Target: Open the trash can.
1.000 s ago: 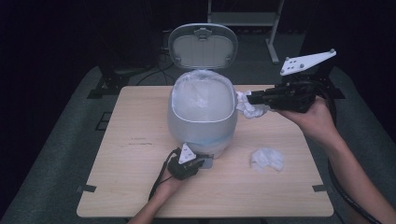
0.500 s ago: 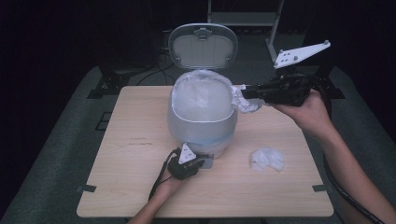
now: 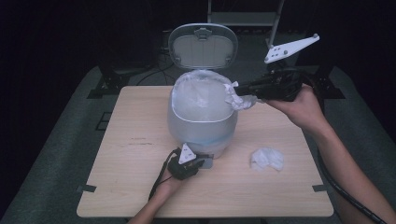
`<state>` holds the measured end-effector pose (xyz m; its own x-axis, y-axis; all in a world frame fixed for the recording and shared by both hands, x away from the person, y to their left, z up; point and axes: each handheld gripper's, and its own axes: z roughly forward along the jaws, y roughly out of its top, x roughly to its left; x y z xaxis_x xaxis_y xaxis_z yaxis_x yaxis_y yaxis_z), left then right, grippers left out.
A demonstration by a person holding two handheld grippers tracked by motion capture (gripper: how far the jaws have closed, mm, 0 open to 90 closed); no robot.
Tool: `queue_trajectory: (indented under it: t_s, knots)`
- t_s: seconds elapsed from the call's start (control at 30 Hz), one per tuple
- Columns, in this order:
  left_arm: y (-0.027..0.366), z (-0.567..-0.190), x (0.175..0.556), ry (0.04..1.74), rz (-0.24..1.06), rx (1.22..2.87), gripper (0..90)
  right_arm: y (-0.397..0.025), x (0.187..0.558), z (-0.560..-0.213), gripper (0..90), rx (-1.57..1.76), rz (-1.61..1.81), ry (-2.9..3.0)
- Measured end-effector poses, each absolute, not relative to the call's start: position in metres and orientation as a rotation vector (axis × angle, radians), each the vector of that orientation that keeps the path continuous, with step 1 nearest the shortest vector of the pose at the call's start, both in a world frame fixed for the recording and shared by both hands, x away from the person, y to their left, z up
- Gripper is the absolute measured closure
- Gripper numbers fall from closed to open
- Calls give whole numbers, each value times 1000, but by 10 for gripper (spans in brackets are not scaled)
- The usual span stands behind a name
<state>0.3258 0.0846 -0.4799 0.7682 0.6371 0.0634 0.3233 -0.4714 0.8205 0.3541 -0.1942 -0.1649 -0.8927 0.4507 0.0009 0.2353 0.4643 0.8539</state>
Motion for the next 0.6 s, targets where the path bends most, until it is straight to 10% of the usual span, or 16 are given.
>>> queue_trajectory:
  t_s: [0.6]
  knots:
    - [85,-480,326,716,459,2095,677,-174,366,-156,847,573,1390,2512]
